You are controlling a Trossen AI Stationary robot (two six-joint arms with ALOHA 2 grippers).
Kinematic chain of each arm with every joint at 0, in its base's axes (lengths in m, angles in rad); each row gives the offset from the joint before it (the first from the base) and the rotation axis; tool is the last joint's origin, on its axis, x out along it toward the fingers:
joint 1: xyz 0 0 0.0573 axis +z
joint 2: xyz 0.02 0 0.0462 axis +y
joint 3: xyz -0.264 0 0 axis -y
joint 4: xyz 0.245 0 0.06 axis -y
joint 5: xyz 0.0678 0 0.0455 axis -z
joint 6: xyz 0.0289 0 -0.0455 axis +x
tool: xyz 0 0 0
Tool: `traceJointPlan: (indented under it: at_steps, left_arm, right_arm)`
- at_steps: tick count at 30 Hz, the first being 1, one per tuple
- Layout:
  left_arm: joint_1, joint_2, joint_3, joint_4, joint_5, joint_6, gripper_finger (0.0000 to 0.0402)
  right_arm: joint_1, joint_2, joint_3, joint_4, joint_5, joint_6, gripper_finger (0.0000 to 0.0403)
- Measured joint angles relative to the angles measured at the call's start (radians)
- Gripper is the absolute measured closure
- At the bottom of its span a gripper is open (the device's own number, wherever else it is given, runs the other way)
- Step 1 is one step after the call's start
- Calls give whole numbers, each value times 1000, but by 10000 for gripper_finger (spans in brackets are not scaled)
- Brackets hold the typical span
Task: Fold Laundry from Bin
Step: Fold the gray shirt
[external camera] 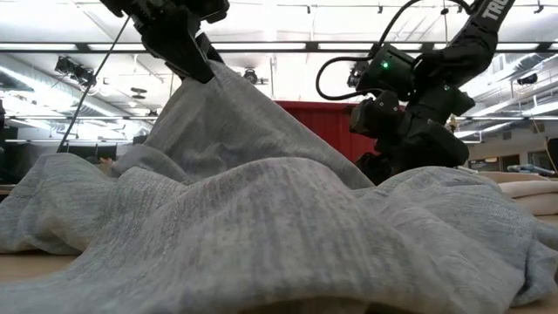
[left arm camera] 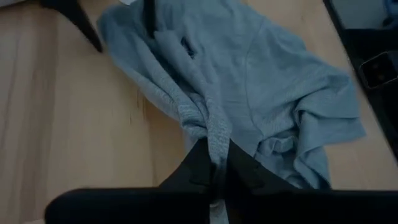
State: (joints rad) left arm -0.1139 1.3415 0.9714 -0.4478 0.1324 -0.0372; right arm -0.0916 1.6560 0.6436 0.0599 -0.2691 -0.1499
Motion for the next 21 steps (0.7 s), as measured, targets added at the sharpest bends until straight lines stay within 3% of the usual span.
traceJointPlan:
  at_steps: [5, 8, 11, 16, 18, 21]
  left_arm:
    - [11, 0, 0, -1, -11, -19, 375]
    - [10, 0, 0, -16, -11, -27, 374]
    - [10, 0, 0, -41, -22, -28, 374]
    - [11, 0, 0, -66, -80, -27, 373]
    - [11, -7, 0, -74, -82, -27, 373]
    - [12, -36, 0, -71, -83, -13, 373]
  right_arm:
    - [27, -2, 0, -7, 52, 29, 61]
    - [49, -3, 2, -45, 102, 27, 93]
    - [64, -12, 1, -68, 110, 40, 166]
    - [78, -76, -7, -119, 40, 79, 359]
    - [78, -127, -8, -139, -3, 88, 383]
    - [76, -226, -8, -152, -81, 155, 379]
